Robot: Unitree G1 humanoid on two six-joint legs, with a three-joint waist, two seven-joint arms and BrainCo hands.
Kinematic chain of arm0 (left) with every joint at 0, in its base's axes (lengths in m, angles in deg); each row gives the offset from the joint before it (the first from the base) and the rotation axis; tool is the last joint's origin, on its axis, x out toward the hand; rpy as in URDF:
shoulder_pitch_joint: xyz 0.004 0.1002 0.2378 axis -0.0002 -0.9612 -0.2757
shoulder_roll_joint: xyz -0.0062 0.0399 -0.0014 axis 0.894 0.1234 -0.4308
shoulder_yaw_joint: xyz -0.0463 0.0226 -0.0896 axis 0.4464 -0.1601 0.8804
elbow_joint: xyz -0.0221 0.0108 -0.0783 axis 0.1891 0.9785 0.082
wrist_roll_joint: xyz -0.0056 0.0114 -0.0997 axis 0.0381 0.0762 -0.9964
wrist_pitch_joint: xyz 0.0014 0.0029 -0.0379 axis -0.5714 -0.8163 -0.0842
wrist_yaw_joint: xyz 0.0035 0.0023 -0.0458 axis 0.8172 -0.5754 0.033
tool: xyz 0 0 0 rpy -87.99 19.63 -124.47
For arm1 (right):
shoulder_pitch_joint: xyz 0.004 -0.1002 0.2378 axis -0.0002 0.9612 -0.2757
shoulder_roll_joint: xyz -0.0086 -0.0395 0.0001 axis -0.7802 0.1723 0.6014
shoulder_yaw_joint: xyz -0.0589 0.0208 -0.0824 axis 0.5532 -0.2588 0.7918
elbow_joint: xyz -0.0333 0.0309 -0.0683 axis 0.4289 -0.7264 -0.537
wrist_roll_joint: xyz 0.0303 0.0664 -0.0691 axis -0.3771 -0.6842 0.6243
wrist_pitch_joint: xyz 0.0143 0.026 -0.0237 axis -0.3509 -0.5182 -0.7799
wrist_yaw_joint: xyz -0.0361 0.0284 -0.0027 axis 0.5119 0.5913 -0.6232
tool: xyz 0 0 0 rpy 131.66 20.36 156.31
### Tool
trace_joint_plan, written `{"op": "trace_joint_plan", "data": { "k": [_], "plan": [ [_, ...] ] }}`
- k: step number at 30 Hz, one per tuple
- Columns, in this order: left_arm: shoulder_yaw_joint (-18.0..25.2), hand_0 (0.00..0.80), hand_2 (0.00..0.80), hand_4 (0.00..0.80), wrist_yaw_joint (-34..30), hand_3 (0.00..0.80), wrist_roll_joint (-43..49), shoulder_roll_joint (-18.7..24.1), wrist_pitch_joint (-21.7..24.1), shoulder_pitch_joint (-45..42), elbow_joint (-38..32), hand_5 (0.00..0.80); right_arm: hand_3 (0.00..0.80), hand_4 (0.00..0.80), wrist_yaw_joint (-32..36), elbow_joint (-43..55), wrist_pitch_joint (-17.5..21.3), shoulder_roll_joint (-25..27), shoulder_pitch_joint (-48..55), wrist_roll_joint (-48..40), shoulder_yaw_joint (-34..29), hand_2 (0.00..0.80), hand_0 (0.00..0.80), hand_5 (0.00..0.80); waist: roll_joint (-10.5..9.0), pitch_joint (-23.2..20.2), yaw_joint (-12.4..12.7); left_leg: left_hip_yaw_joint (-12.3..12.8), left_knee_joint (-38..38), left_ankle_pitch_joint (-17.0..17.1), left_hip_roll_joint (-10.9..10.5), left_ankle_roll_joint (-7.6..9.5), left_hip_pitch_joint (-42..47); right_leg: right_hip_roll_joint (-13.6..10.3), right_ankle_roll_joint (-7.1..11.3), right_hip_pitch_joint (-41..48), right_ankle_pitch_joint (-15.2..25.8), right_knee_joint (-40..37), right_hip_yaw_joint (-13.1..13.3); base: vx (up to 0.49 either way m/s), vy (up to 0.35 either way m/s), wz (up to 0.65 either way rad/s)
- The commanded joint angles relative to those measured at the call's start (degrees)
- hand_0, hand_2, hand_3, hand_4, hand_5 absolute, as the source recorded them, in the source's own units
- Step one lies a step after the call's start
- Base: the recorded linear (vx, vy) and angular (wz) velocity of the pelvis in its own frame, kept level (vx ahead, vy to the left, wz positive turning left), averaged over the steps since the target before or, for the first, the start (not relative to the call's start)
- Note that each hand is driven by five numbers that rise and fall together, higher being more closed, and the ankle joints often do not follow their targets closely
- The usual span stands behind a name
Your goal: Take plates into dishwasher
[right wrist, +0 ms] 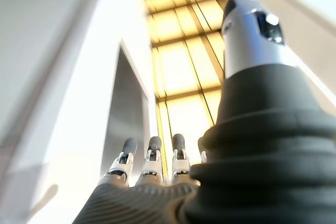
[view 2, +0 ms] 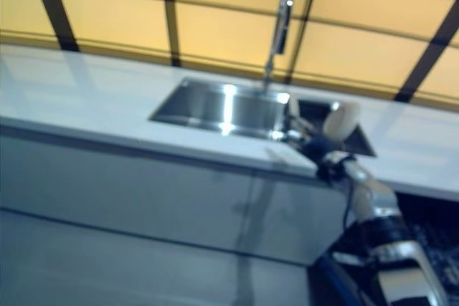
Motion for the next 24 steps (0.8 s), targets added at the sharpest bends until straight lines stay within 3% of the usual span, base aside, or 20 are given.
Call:
{"op": "trace_joint_plan", "data": {
  "k": [1, 2, 3, 4, 6, 8, 9, 10, 13, 15, 18, 24],
  "plan": [
    [-1.66, 0.0, 0.0, 0.0, -2.03, 0.0, 5.75, 3.92, -0.7, -5.74, 4.11, 0.0, 0.0, 0.0, -4.28, 0.4, 1.96, 7.77, -5.42, -5.22, -0.09, 0.0, 0.0, 0.0, -0.05, -4.49, -1.1, -4.75, -3.71, 6.67, 3.69, -4.59, -3.46, -1.18, 2.16, -1.23, 14.21, 13.0, 5.63, 0.232, 0.168, -0.08],
    [-1.75, 0.0, 0.0, 0.0, -2.12, 0.0, 5.83, 4.03, -0.72, -5.68, 4.1, 0.0, 0.0, 0.0, -4.47, 0.4, 1.88, 8.0, -5.46, -5.35, -0.08, 0.0, 0.0, 0.0, 0.12, -4.68, -1.15, -4.78, -4.03, 6.85, 3.72, -4.48, -3.32, -0.73, 2.09, -1.96, 14.79, 13.43, 6.18, 0.354, 0.211, 0.09],
    [-2.5, 0.0, 0.0, 0.0, -2.13, 0.0, 5.72, 5.13, -1.04, -5.29, 3.88, 0.0, 0.0, 0.0, -6.45, 0.33, 1.02, 10.2, -5.28, -6.91, 0.11, 0.0, 0.0, 0.0, 0.32, -4.76, -3.87, -5.86, -6.49, 6.2, 1.56, -3.9, 1.13, 1.75, 1.68, -9.96, 16.83, 18.23, 7.42, 0.437, 0.168, 0.25],
    [-2.24, 0.0, 0.0, 0.0, -1.34, 0.0, 5.32, 5.37, -1.72, -4.85, 3.52, 0.0, 0.0, 0.0, -6.44, -0.94, 0.49, 11.63, -5.92, -6.33, -0.14, 0.0, 0.0, 0.0, 1.24, -4.36, -6.21, -5.63, -9.68, 5.87, 0.98, -3.9, 6.42, 2.74, 0.91, -18.28, 17.12, 17.26, 4.47, 0.585, 0.132, 0.5],
    [-1.86, 0.0, 0.0, 0.0, -0.21, 0.0, 5.42, 5.54, -2.39, -4.35, 2.97, 0.0, 0.0, 0.0, -6.05, -3.19, -0.3, 13.69, -7.14, -6.23, -0.58, 0.0, 0.0, 0.0, 1.87, -3.71, -8.21, -7.1, -12.96, 5.16, 0.4, -3.78, 11.49, 4.29, -0.2, -24.35, 15.54, 11.97, 2.19, 0.457, -0.115, 0.35],
    [-2.08, 0.0, 0.0, 0.0, 0.0, 0.0, 5.94, 5.41, -3.24, -3.61, 3.04, 0.0, 0.0, 0.0, -7.14, -4.5, -0.97, 15.34, -7.8, -6.54, -1.17, 0.0, 0.0, 0.0, 1.47, -3.16, -10.23, -9.73, -14.26, 2.84, -0.31, -3.8, 15.18, 4.78, 0.13, -26.5, 16.28, 1.67, 1.21, 0.473, -0.307, 0.19],
    [-1.54, 0.0, 0.0, 0.0, 0.03, 0.0, 6.02, 5.42, -3.86, -3.01, 3.26, 0.0, 0.0, 0.0, -7.79, -5.4, -1.3, 16.88, -8.0, -7.11, -1.44, 0.0, 0.0, 0.0, 1.22, -2.68, -12.58, -11.88, -14.44, 0.33, -0.26, -3.49, 18.48, 5.74, 1.52, -30.21, 20.06, -5.49, 2.33, 0.396, -0.28, 0.45],
    [-1.29, 0.0, 0.0, 0.0, 0.24, 0.0, 5.62, 5.38, -4.51, -2.75, 2.95, 0.0, 0.0, 0.0, -7.92, -5.86, -1.53, 17.67, -8.16, -6.38, -1.95, 0.0, 0.0, 0.0, 1.39, -2.43, -13.55, -12.64, -14.56, -0.44, 0.29, -3.34, 19.81, 6.46, 1.53, -31.86, 20.12, -6.28, 3.18, 0.311, -0.28, 0.57],
    [-1.13, 0.0, 0.0, 0.0, 3.77, 0.0, 1.29, 4.1, -3.73, -3.35, 3.27, 0.0, 0.0, 0.0, -12.63, -7.96, -1.82, 18.51, -11.16, -6.29, -1.19, 0.0, 0.0, 0.0, 0.6, -2.88, -13.34, -11.07, -12.89, -3.37, 2.44, -3.7, 20.28, 6.62, 1.22, -28.34, 17.12, -4.98, 2.46, 0.067, -0.248, 0.64],
    [-0.11, 0.0, 0.0, 0.0, 5.07, 0.0, -0.37, 3.61, -4.08, -4.18, 3.21, 0.0, 0.0, 0.0, -16.66, -8.24, -2.91, 18.54, -11.82, -6.57, -0.96, 0.0, 0.0, 0.0, 0.55, -3.56, -13.69, -10.11, -13.29, -2.97, 4.18, -4.95, 21.41, 6.98, 1.27, -27.3, 16.38, -3.69, 3.39, 0.088, -0.133, 0.52],
    [0.74, 0.0, 0.0, 0.0, 4.12, 0.0, 1.66, 2.38, -3.2, -6.08, 3.48, 0.0, 0.0, 0.0, -18.35, -12.04, -2.67, 19.59, -11.01, -4.93, -1.16, 0.0, 0.0, 0.0, 0.77, -4.9, -13.31, -8.25, -17.78, -0.82, 6.69, -6.78, 23.82, 7.01, 1.27, -23.67, 16.24, -6.87, 1.63, 0.099, -0.093, 0.23],
    [-0.99, 0.0, 0.0, 0.0, 6.63, 0.0, 0.67, 0.0, -1.29, -7.23, 3.32, 0.0, 0.0, 0.0, -19.68, -16.63, -2.24, 21.7, -13.5, -4.38, 0.31, 0.0, 0.0, 0.0, 1.59, -5.17, -13.27, -6.92, -20.47, 0.84, 7.56, -8.93, 23.97, 6.76, 1.58, -20.45, 15.09, -8.86, 1.11, 0.043, -0.01, -0.13]
  ]
}}
